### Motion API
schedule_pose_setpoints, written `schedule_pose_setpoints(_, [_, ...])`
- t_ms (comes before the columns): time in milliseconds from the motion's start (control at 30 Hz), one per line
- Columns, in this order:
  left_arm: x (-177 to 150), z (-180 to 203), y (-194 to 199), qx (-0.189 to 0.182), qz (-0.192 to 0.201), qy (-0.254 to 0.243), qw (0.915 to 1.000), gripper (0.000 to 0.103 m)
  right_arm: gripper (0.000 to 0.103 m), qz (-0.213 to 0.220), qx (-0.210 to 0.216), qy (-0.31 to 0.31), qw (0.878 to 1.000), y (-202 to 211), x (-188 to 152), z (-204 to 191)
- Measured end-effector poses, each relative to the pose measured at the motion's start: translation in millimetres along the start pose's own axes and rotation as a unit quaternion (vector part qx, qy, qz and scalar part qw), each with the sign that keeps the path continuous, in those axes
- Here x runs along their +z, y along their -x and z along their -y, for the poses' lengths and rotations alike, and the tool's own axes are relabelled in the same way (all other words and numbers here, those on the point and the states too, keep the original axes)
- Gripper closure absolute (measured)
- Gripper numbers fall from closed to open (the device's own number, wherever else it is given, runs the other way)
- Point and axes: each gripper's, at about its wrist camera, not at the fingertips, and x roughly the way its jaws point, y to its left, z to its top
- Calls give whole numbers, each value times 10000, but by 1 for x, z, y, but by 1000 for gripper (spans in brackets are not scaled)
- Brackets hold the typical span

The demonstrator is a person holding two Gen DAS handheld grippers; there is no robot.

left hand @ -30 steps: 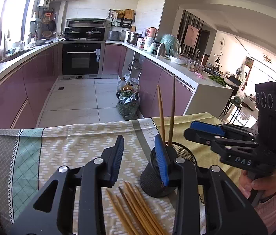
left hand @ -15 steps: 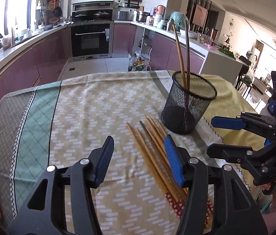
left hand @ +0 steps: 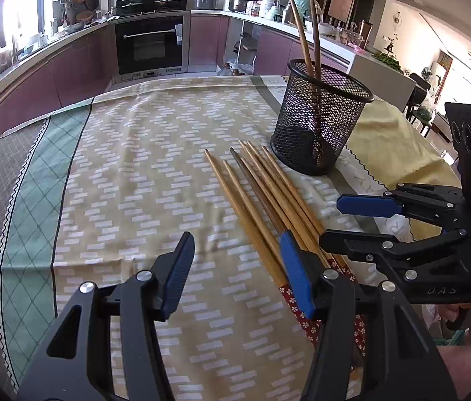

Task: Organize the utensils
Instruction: 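Withdraw both grippers from the cup back over the remaining chopsticks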

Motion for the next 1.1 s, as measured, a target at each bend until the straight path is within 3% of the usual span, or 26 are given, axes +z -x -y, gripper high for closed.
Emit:
schedule_pose_setpoints(333, [-6, 2, -9, 1, -154, -13, 9999, 52, 64, -182, -69, 169, 9997, -7, 1, -6])
schedule_pose_setpoints(1100, [-6, 1, -18, -28, -270, 12, 9996, 55, 77, -190, -214, -128, 9995, -5, 4, 14])
